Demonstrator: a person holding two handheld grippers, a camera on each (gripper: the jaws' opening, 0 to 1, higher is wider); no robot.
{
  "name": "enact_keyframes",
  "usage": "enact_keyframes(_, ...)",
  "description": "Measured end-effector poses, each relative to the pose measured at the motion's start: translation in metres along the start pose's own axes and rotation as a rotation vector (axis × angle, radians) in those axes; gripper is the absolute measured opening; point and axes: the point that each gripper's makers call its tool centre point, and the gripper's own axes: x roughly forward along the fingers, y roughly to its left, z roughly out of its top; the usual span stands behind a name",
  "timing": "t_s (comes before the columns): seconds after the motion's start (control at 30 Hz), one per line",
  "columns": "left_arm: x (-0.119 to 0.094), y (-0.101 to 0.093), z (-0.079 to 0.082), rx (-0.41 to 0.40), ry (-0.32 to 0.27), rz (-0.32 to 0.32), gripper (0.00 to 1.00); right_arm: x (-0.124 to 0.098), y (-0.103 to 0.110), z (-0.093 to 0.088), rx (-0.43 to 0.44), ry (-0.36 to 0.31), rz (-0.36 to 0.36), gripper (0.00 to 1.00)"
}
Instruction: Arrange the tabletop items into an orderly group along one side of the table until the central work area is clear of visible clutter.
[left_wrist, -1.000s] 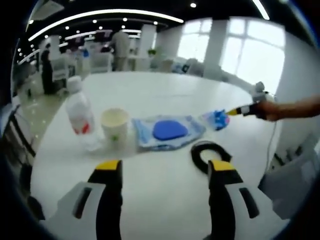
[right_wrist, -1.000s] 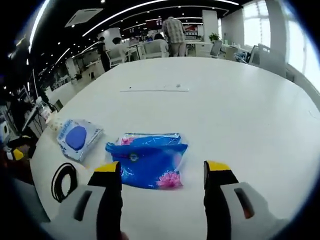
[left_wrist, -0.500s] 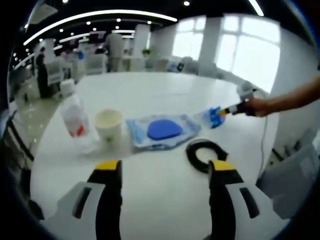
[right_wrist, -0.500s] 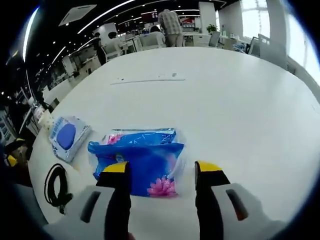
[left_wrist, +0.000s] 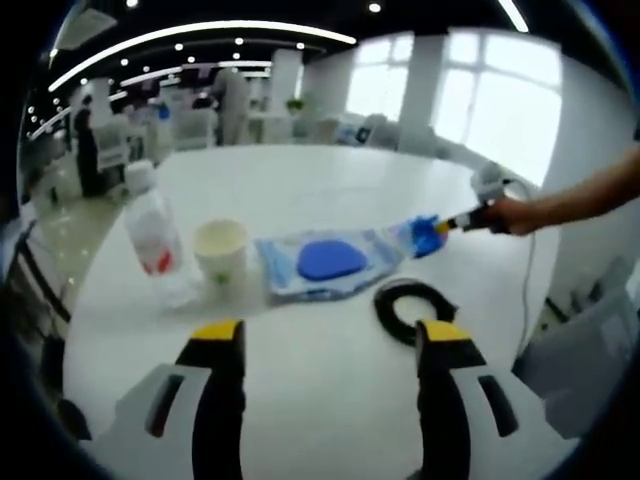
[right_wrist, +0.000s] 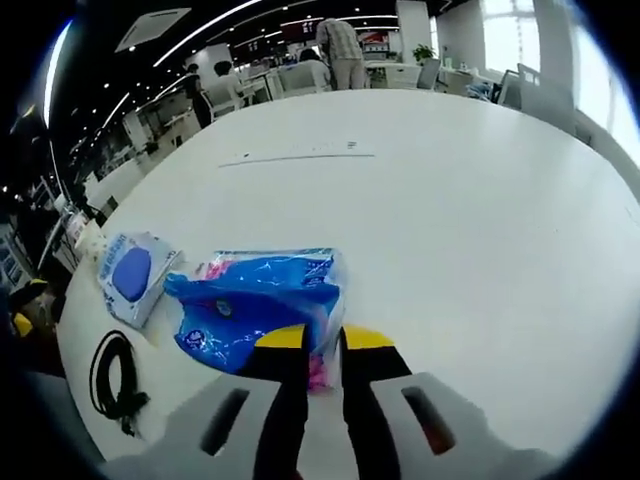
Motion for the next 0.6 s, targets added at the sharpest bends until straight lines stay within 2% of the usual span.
enact_keyframes(0.33, -0.003, -0.001, 0.001, 0.006, -0.003, 0.002, 0.66, -0.003, 0.008, -0.004, 0.009, -0.005, -0.004, 0.08)
enact_keyframes(0.6, -0.003, -0.001, 0.002, 0.002, -0.008, 0.004, 0.65, -0.008, 0.014, -0.011, 0.062, -0.022, -0.016, 0.09)
